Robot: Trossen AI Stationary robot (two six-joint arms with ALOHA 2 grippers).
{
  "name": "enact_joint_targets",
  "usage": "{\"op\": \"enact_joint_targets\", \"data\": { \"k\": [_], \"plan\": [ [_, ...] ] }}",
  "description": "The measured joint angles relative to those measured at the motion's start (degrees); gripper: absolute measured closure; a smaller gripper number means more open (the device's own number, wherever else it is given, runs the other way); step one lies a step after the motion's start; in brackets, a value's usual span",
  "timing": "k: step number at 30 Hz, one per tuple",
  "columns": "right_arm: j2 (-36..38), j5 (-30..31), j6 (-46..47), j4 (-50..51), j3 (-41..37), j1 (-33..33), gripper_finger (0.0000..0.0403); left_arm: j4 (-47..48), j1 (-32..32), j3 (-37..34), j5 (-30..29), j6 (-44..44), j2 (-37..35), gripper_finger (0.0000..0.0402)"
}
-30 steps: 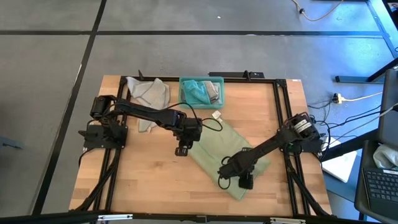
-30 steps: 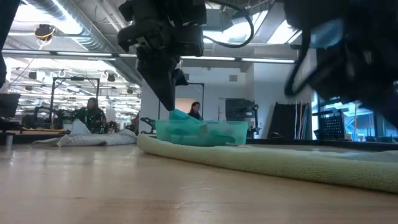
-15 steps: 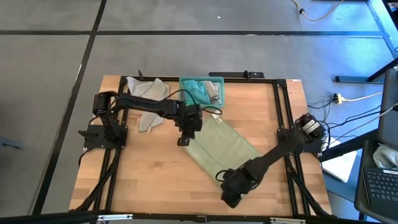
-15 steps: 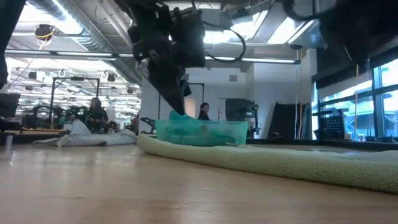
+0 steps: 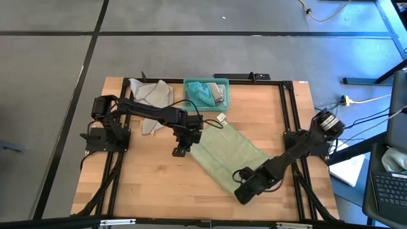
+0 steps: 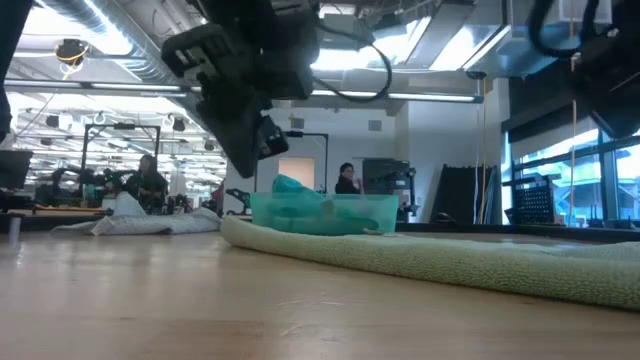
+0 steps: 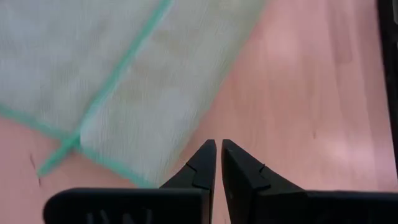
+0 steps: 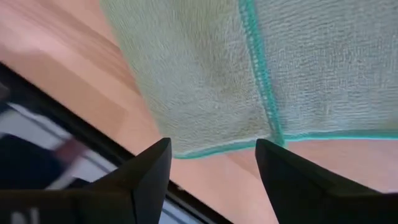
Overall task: Fold microfiber towels
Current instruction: Fold the green towel
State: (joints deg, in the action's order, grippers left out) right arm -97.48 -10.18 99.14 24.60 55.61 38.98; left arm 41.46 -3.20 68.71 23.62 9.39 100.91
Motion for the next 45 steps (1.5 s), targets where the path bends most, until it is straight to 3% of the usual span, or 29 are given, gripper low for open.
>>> {"op": "enact_joint_targets", "data": {
  "k": [3,8,14,26,45],
  "plan": [
    [3.8,4.0,5.0,-9.8,-6.9,0.5,0.0175,0.4,1.1,0.0,-0.5,-0.2,-0.7,0.0386],
    [7.2,3.1,6.2,-13.0,-13.0,0.9,0.0187,0.4,2.0,0.0,-0.5,-2.9,-1.4,0.0388],
    [9.9,4.4,5.4,-12.6,-15.4,2.0,0.0185,-0.3,2.7,0.0,-1.3,-6.0,-1.3,0.0388],
    [9.2,6.8,8.1,-21.9,-20.5,3.3,0.0189,-3.5,3.0,0.0,-2.1,-10.8,-1.3,0.0388],
    [8.8,7.2,8.3,-27.9,-20.4,3.3,0.0190,-4.0,3.0,0.0,-2.6,-11.9,-1.3,0.0388]
  ]
}}
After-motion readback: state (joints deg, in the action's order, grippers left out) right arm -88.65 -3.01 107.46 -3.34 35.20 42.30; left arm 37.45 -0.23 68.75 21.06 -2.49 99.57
